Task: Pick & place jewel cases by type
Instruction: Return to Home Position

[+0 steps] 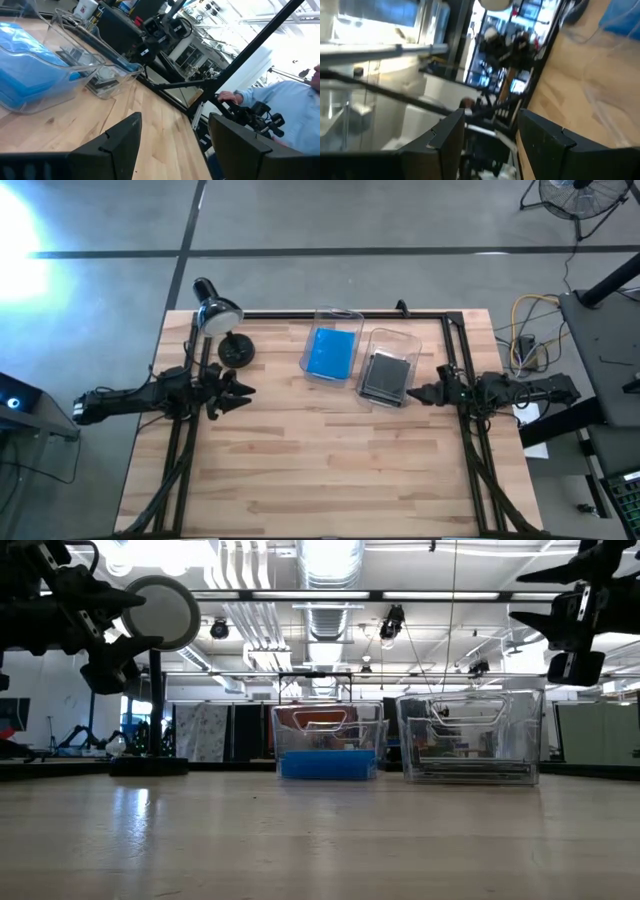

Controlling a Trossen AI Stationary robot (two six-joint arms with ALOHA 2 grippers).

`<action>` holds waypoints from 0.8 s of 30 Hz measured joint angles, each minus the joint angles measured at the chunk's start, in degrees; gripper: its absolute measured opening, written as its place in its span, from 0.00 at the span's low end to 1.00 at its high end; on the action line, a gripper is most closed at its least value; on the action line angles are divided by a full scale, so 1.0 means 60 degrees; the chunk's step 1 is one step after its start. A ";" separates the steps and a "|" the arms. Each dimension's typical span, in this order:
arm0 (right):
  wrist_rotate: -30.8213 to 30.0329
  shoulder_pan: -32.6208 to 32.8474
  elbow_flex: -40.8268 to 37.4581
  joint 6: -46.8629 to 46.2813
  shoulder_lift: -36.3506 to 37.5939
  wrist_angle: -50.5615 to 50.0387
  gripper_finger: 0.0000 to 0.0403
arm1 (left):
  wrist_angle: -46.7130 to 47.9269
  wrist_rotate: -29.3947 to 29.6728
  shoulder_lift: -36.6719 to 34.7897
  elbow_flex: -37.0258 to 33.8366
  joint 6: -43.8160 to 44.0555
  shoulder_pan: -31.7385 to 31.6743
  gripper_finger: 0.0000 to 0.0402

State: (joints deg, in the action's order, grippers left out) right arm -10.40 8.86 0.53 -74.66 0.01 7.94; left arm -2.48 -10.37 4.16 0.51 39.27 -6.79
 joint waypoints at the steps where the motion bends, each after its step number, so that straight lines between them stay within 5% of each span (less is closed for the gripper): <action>1: 0.0181 0.0002 0.0000 0.0049 0.0000 -0.0010 0.44 | 0.0000 0.0000 0.0000 0.0000 0.0000 0.0000 0.53; 24: 0.0246 0.0124 0.0001 0.1032 -0.0093 -0.0072 0.45 | 0.0000 -0.0004 0.0004 0.0004 0.0000 0.0000 0.53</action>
State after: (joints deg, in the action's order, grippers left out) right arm -8.93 9.61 0.54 -68.47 -0.55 7.51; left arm -2.48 -10.39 4.19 0.54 39.27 -6.79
